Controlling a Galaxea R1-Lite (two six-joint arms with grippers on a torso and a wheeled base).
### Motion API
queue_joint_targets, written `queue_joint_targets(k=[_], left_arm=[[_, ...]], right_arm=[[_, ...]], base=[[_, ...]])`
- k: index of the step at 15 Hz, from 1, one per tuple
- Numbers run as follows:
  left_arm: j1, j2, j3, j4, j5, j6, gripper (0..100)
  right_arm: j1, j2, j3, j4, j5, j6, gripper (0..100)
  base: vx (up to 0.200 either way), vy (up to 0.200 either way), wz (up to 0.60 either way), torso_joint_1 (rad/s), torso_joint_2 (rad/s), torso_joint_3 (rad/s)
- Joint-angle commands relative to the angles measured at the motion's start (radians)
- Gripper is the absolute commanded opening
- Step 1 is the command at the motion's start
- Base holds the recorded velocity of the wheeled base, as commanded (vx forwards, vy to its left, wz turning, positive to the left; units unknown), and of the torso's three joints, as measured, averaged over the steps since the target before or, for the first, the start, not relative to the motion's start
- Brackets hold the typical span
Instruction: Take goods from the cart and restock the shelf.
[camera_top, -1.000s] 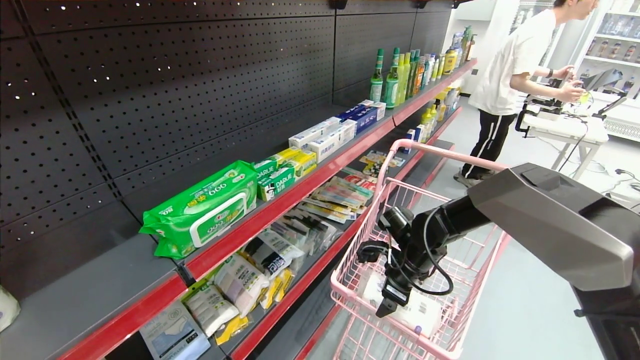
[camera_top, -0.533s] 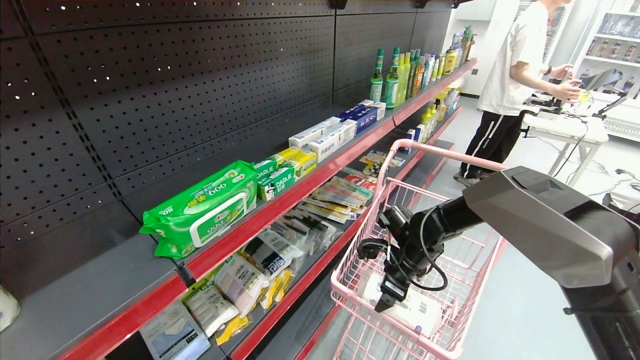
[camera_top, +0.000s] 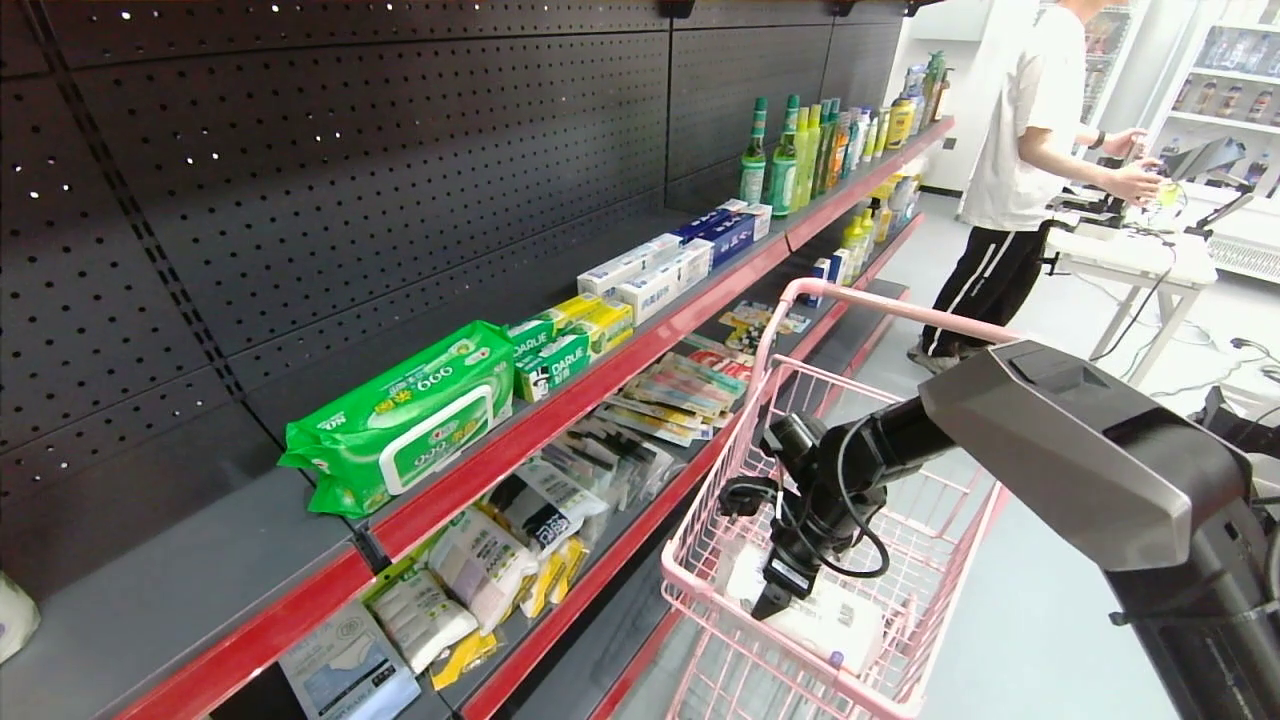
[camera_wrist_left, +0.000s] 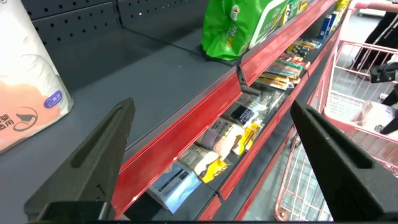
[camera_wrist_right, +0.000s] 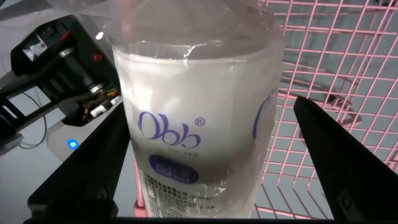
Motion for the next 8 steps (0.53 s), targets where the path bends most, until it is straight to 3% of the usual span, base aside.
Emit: queue_joint_targets(k=[1,5,8], left_arm=[[0.0,0.001,0.0,0.0,0.0,0.0,100],[0.0,0.001,0.0,0.0,0.0,0.0,100],[0.0,0.001,0.0,0.0,0.0,0.0,100]], right_arm=[[-0.003,0.022,-0.016,-0.002,-0.001,0.001,100],[-0.016,0.056,-0.062,0.0,-0.004,-0.001,100],[-0.01,0.063,-0.068,0.0,-0.071,-0.01,100]], base=[[0.0,0.0,0.0,0.0,0.0,0.0],[0.0,0.0,0.0,0.0,0.0,0.0],[0.0,0.0,0.0,0.0,0.0,0.0]])
